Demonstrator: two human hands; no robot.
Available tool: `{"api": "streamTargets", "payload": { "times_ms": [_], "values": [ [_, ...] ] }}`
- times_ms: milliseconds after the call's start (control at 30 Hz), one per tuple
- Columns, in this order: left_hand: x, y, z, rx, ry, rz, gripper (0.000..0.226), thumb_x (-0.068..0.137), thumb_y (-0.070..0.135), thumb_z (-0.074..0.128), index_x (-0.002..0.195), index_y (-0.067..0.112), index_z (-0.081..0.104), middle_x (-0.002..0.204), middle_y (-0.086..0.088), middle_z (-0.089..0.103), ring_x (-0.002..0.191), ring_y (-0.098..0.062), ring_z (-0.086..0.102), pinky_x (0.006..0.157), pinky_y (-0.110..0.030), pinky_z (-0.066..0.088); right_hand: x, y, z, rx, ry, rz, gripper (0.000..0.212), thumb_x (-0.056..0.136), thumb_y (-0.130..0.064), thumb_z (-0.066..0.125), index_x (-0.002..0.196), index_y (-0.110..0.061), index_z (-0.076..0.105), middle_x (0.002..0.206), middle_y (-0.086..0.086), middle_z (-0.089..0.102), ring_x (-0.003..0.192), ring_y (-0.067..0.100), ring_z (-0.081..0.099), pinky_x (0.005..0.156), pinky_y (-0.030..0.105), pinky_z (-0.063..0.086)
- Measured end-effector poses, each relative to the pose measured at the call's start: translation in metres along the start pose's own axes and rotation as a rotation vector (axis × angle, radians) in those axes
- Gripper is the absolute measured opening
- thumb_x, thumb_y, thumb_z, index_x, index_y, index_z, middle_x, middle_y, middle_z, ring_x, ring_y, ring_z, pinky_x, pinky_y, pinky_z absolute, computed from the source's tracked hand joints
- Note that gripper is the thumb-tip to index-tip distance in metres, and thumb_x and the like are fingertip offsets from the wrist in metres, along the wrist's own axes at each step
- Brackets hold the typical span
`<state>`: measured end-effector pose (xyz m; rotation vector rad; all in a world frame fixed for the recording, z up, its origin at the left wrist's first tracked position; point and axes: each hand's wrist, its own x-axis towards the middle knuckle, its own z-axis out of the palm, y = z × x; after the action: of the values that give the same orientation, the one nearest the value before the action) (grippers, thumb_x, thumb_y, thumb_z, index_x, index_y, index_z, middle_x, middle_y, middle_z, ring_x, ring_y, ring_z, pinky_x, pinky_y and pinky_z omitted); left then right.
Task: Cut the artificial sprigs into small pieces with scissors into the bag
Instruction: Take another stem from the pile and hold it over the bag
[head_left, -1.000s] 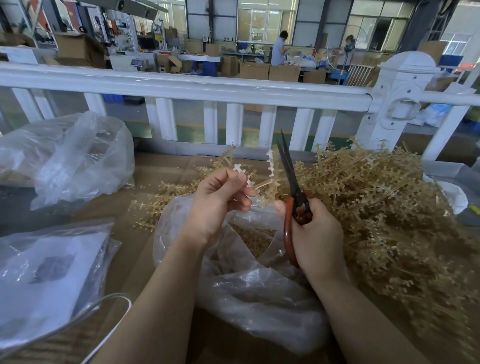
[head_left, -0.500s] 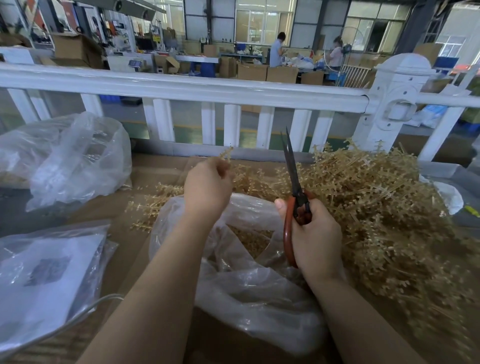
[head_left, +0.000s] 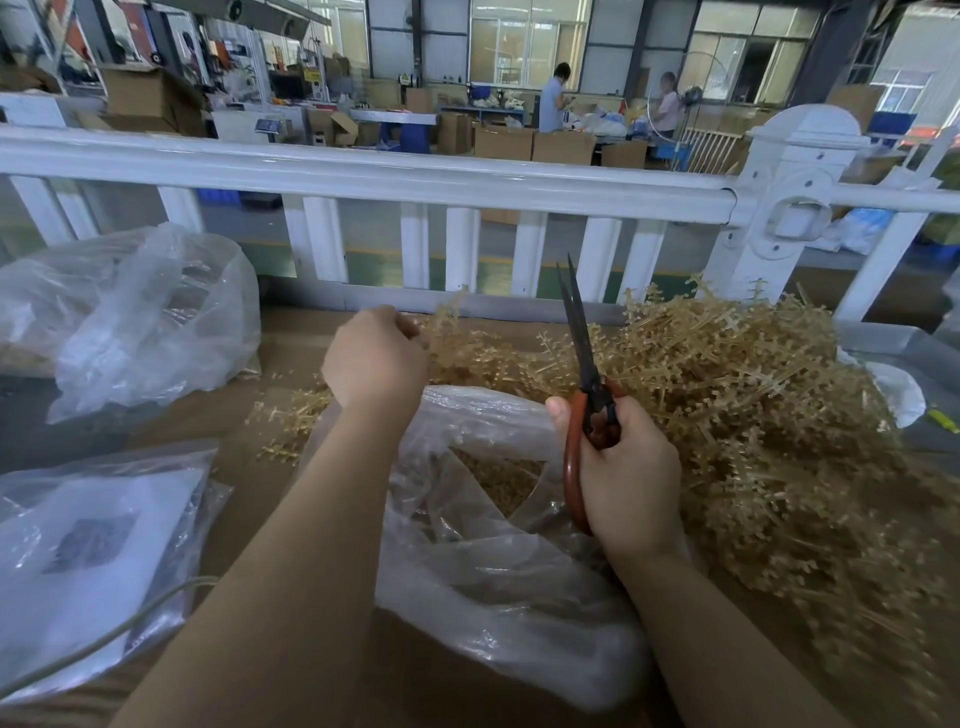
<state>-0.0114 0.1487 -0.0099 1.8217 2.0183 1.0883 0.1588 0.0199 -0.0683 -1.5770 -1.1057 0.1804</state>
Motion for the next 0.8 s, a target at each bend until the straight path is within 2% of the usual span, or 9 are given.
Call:
{"api": "streamTargets", "payload": {
  "times_ms": [67, 133, 200, 333, 400, 500, 600, 733, 800],
  "values": [
    [-0.003, 0.001, -0.002, -0.254, 0.072, -0.047, 0.007, 0.088, 0.029, 0.072, 0.091, 0.023, 0.074, 0.081, 0.007, 0.070, 0.072, -0.013, 0.062, 0.057, -0.025, 0.045, 0.000, 0.000, -0.001, -0.004, 0.000, -0.002, 0.055, 0.073, -0.081, 0.054, 0.084, -0.028, 0.064, 0.072, -0.013, 0.068, 0.077, 0.008, 0.066, 0.076, 0.039, 0.056],
    [-0.005, 0.002, -0.003, -0.486, 0.152, -0.106, 0.007, 0.086, 0.031, 0.075, 0.085, 0.024, 0.073, 0.074, 0.012, 0.068, 0.069, -0.006, 0.064, 0.065, -0.029, 0.054, 0.000, 0.000, -0.001, -0.007, -0.006, -0.002, 0.058, 0.073, -0.081, 0.053, 0.085, -0.026, 0.065, 0.073, -0.011, 0.069, 0.078, 0.011, 0.067, 0.077, 0.041, 0.057],
    [-0.006, 0.003, -0.005, -0.680, 0.238, -0.148, 0.010, 0.084, 0.032, 0.078, 0.080, 0.025, 0.072, 0.070, 0.010, 0.069, 0.066, -0.007, 0.066, 0.074, -0.032, 0.058, 0.000, -0.001, -0.001, -0.007, -0.011, -0.001, 0.058, 0.073, -0.080, 0.054, 0.086, -0.025, 0.066, 0.074, -0.010, 0.069, 0.079, 0.012, 0.067, 0.078, 0.041, 0.057],
    [-0.007, 0.007, -0.011, -0.976, 0.329, -0.085, 0.014, 0.083, 0.029, 0.080, 0.075, 0.028, 0.068, 0.069, 0.007, 0.071, 0.052, -0.008, 0.062, 0.060, -0.031, 0.057, -0.001, -0.001, -0.001, -0.008, -0.004, -0.004, 0.056, 0.075, -0.078, 0.054, 0.084, -0.025, 0.065, 0.073, -0.011, 0.069, 0.077, 0.006, 0.065, 0.077, 0.038, 0.056],
    [-0.007, 0.008, -0.015, -1.073, 0.376, -0.029, 0.013, 0.084, 0.022, 0.079, 0.079, 0.027, 0.068, 0.076, 0.004, 0.072, 0.054, -0.011, 0.063, 0.060, -0.030, 0.056, -0.001, -0.001, 0.000, -0.009, 0.002, -0.010, 0.055, 0.075, -0.078, 0.055, 0.084, -0.025, 0.065, 0.072, -0.011, 0.068, 0.076, 0.006, 0.065, 0.076, 0.037, 0.056],
    [-0.011, 0.006, -0.016, -1.108, 0.351, 0.065, 0.012, 0.085, 0.015, 0.077, 0.083, 0.023, 0.069, 0.079, 0.002, 0.072, 0.066, -0.014, 0.069, 0.068, -0.032, 0.059, 0.000, 0.002, 0.001, -0.004, 0.006, -0.023, 0.056, 0.074, -0.079, 0.055, 0.085, -0.026, 0.065, 0.070, -0.012, 0.068, 0.074, 0.006, 0.066, 0.074, 0.037, 0.057],
    [-0.025, 0.003, -0.008, -1.051, 0.262, 0.140, 0.013, 0.085, 0.015, 0.078, 0.082, 0.025, 0.069, 0.077, 0.002, 0.073, 0.071, -0.012, 0.068, 0.068, -0.029, 0.058, 0.001, 0.006, 0.004, 0.010, 0.002, -0.059, 0.054, 0.076, -0.077, 0.058, 0.088, -0.026, 0.067, 0.071, -0.013, 0.068, 0.075, 0.007, 0.067, 0.073, 0.036, 0.057],
    [-0.051, -0.001, 0.006, -0.953, 0.203, 0.214, 0.009, 0.084, 0.014, 0.079, 0.084, 0.020, 0.072, 0.076, 0.003, 0.074, 0.071, -0.013, 0.071, 0.071, -0.033, 0.061, -0.001, 0.006, 0.004, 0.050, -0.031, -0.089, 0.043, 0.081, -0.075, 0.060, 0.086, -0.033, 0.064, 0.072, -0.022, 0.068, 0.070, -0.003, 0.066, 0.061, 0.013, 0.046],
    [-0.062, -0.004, 0.009, -0.804, 0.232, 0.410, 0.007, 0.083, 0.012, 0.079, 0.085, 0.014, 0.074, 0.078, 0.002, 0.074, 0.070, -0.014, 0.071, 0.066, -0.037, 0.061, -0.001, 0.003, 0.003, 0.118, -0.069, -0.072, 0.041, 0.081, -0.074, 0.063, 0.078, -0.034, 0.062, 0.069, -0.024, 0.066, 0.063, -0.005, 0.063, 0.056, 0.008, 0.042]
  ]
}}
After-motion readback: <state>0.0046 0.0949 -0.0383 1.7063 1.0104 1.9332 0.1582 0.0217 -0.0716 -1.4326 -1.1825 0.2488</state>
